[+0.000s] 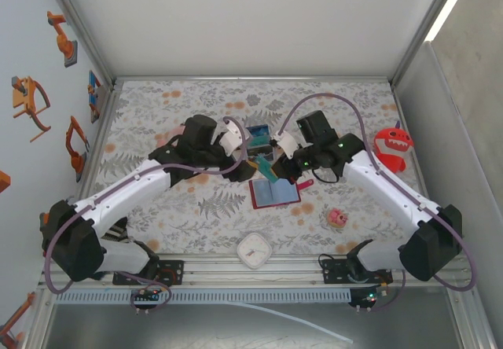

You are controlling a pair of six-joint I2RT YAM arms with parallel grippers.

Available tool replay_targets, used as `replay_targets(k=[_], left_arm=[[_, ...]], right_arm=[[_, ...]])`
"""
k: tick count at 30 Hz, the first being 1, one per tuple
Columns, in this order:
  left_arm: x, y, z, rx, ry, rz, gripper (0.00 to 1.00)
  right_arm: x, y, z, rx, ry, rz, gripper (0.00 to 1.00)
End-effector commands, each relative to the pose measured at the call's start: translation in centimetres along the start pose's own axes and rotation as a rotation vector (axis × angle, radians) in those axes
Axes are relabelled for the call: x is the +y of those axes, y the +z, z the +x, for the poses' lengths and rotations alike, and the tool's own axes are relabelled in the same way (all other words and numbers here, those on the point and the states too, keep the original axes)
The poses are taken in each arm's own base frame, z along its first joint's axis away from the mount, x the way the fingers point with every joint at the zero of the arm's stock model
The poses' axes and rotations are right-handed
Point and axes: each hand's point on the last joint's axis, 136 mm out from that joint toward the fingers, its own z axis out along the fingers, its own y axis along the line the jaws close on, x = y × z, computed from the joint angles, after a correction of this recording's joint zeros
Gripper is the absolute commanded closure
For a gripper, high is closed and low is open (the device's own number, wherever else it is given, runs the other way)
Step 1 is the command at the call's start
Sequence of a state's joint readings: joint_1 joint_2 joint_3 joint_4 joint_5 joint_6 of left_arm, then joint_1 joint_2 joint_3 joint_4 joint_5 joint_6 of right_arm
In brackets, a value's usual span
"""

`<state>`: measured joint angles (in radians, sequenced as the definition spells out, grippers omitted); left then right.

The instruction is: Take the credit cards out of the card holder

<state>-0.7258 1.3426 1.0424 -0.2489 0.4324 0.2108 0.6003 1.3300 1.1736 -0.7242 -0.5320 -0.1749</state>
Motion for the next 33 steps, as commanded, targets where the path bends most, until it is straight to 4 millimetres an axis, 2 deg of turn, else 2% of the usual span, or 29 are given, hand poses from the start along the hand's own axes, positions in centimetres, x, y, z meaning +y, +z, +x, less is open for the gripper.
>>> replay_targets(k=[1, 4, 9, 12, 14, 18, 20, 21, 22, 23, 24, 25, 29, 33], left_arm=[[-2.9, -0.2, -0.5, -0.009, 0.093, 0.195, 0.19], [-3.1, 0.4, -0.6, -0.012, 0.092, 0.241, 0.27], [-4.4, 0.7, -0.4, 0.002, 0.084, 0.355, 0.54], [-4.7, 0.7, 0.2, 0.024, 0.081, 0.381, 0.84], [-5.0, 0.5, 0.4, 0.028, 0.087, 0.392, 0.98], [-5.6, -0.2, 0.4, 0.016, 0.109, 0.407, 1.0], [-5.7, -0.5, 0.3, 0.0, 0.113, 0.4, 1.0], [-5.6, -0.5, 0.3, -0.007, 0.106, 0.395, 1.0], [-5.5, -0.6, 0.3, -0.02, 0.099, 0.386, 1.0], [-5.3, -0.7, 0.2, -0.034, 0.089, 0.374, 1.0], [-5.1, -0.7, 0.1, -0.044, 0.076, 0.357, 1.0], [-4.9, -0.8, 0.0, -0.059, 0.062, 0.332, 1.0], [-4.1, -1.6, -1.0, -0.16, 0.0, 0.247, 1.0], [-3.7, -2.8, -1.9, -0.261, -0.077, 0.195, 1.0]], right_arm=[[2.2, -0.3, 0.3, 0.035, -0.064, -0.1, 0.99], [3.0, -0.3, 0.0, 0.031, -0.088, -0.134, 0.98], [3.4, -0.1, -0.4, 0.015, -0.11, -0.157, 0.99], [3.2, 0.0, -0.4, 0.006, -0.115, -0.145, 0.99], [3.1, 0.0, -0.5, 0.004, -0.11, -0.141, 0.98], [2.4, 0.0, -0.5, -0.017, -0.091, -0.09, 0.96], [1.7, 0.1, -0.5, -0.047, -0.079, -0.045, 0.88], [1.5, 0.0, -0.6, -0.066, -0.074, -0.03, 0.79], [1.3, -0.2, -0.8, -0.089, -0.067, -0.016, 0.64], [1.1, -0.2, -0.7, -0.108, -0.054, -0.001, 0.53], [1.0, -0.4, -0.7, -0.126, -0.044, 0.01, 0.45], [0.9, -0.6, -0.8, -0.153, -0.031, 0.024, 0.26], [0.6, -1.5, -1.0, -0.284, 0.017, 0.063, 0.22], [1.3, -2.5, -1.3, -0.441, 0.058, 0.038, 0.21]])
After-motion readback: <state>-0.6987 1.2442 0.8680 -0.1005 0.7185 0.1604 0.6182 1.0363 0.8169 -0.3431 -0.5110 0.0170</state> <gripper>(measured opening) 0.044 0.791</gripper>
